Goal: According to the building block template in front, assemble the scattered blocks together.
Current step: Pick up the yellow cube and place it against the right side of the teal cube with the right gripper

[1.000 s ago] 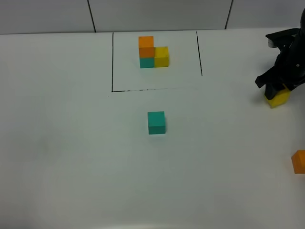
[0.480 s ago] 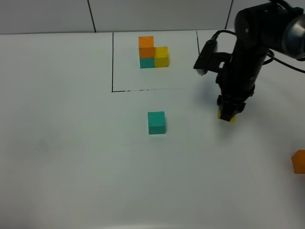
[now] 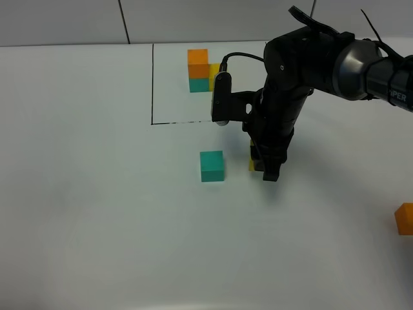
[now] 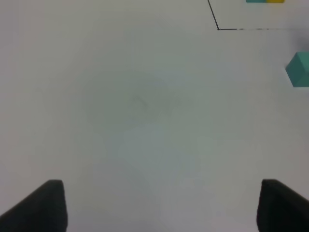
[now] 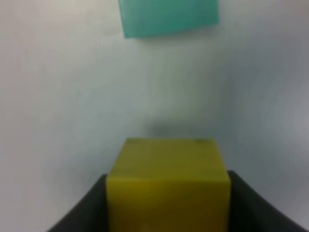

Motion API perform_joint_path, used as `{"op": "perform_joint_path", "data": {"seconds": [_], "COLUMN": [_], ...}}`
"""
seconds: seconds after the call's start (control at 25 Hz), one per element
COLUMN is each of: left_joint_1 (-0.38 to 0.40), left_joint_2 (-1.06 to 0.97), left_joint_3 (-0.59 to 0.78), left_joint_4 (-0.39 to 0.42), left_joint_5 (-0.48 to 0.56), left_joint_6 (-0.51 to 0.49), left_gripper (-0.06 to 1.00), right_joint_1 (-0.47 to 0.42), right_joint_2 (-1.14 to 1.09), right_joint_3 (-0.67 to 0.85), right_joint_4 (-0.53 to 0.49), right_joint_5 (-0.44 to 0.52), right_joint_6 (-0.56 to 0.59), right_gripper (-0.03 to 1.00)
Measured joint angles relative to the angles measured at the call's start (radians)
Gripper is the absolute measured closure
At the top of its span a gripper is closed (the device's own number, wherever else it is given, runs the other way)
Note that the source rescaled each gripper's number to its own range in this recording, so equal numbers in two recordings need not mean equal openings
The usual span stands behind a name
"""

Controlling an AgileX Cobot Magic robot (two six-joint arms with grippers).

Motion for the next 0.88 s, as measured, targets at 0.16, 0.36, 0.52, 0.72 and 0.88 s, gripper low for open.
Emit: {"op": "perform_joint_path", "data": {"seconds": [0.16,0.36,0.52,0.72,0.88], "left_joint_1": [0.000,0.000,0.000,0.000,0.000], "left_joint_2": [0.000,0.000,0.000,0.000,0.000], "left_joint_3": [0.000,0.000,0.000,0.000,0.000], "left_joint_4": [0.000,0.000,0.000,0.000,0.000], "left_joint_5": [0.000,0.000,0.000,0.000,0.000], "left_joint_6": [0.000,0.000,0.000,0.000,0.000], "left_gripper": [0.12,0.12,0.12,0.12,0.12], "right_joint_1": [0.002,0.010,0.014,0.019,0.019], "right_joint_2": [0.022,0.061,0.111,0.163,0.179], "right_joint_3": [0.000,-0.035,-0.112,-0.171,-0.171], "right_joint_4": [-0.006,0.004,0.023,0.032,0.029], "right_joint_5": [-0.008,0.007,0.052,0.097,0.097], "right_joint_6": [-0.024,-0.042,-0.044,-0.035,-0.034], "right_gripper": [0.96,0.96,0.96,0.96,0.96]}}
